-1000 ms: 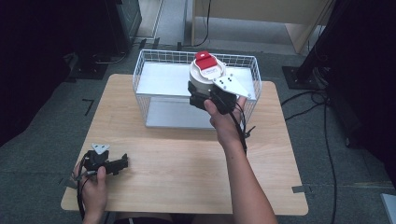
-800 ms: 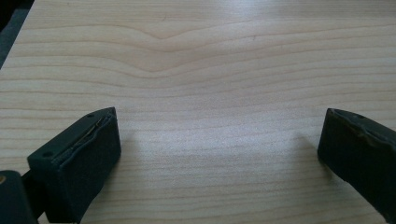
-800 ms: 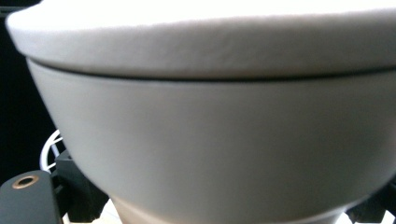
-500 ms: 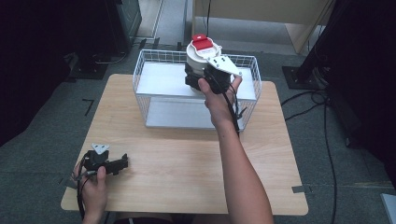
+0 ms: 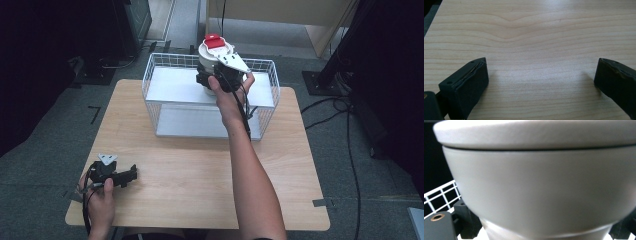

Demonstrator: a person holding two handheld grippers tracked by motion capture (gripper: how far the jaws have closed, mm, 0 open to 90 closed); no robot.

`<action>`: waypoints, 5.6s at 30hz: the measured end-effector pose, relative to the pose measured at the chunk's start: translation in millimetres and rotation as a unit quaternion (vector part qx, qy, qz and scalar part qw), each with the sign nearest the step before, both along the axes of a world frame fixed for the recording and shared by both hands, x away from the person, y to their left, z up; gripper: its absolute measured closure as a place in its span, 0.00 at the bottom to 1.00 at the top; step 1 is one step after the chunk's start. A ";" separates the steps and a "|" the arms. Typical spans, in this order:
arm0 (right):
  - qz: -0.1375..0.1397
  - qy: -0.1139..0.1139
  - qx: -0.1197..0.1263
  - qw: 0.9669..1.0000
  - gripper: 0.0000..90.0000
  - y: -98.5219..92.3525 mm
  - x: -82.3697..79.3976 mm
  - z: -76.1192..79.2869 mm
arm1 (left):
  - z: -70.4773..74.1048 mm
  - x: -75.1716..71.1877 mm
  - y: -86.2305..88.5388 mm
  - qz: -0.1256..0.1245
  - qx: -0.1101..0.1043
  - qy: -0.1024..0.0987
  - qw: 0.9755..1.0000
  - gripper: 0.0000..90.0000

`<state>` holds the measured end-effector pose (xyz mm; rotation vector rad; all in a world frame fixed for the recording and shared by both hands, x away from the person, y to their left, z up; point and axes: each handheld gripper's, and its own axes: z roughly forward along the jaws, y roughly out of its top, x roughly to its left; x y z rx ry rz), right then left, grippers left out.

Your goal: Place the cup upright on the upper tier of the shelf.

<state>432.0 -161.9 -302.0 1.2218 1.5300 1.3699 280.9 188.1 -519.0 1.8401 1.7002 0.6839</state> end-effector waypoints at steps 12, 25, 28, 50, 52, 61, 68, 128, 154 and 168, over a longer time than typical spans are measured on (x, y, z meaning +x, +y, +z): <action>-0.007 0.004 0.005 1.000 0.10 0.5 6.2 -6.4 | 0.0 0.0 0.0 0.000 0.000 0.000 1.000 0.00; 0.011 0.009 0.017 1.000 0.08 -5.3 1.9 -9.3 | -0.1 0.3 -0.2 0.001 0.000 0.000 1.000 0.00; 0.013 0.007 0.018 1.000 0.07 -5.5 1.2 -10.4 | 0.0 0.3 -0.2 0.001 0.000 0.000 1.000 0.00; 0.014 0.020 -0.005 1.000 0.06 -21.8 -34.7 -42.0 | 0.0 0.3 0.0 0.000 0.001 0.000 1.000 0.00; 0.013 0.019 -0.006 1.000 0.06 -25.9 -39.4 -43.4 | 0.0 0.3 -0.1 0.001 0.001 0.001 1.000 0.00; 0.010 0.019 -0.018 1.000 0.06 -42.2 -65.5 -53.5 | 0.0 0.3 -0.1 0.000 0.001 0.001 1.000 0.00; 0.012 0.018 -0.022 1.000 0.06 -53.3 -83.9 -59.2 | 0.1 0.3 -0.1 0.000 0.001 0.001 1.000 0.00; -0.119 0.131 -0.020 0.984 0.06 -196.2 -198.4 -187.5 | 0.1 0.2 -0.1 0.000 0.001 0.001 1.000 0.00; -0.148 0.188 -0.035 0.970 0.06 -241.4 -238.9 -213.2 | 0.1 0.2 -0.1 0.000 0.001 0.001 1.000 0.00; -0.107 0.245 -0.058 0.962 0.06 -248.1 -242.9 -221.0 | 0.2 0.1 0.0 -0.001 0.001 0.002 1.000 0.00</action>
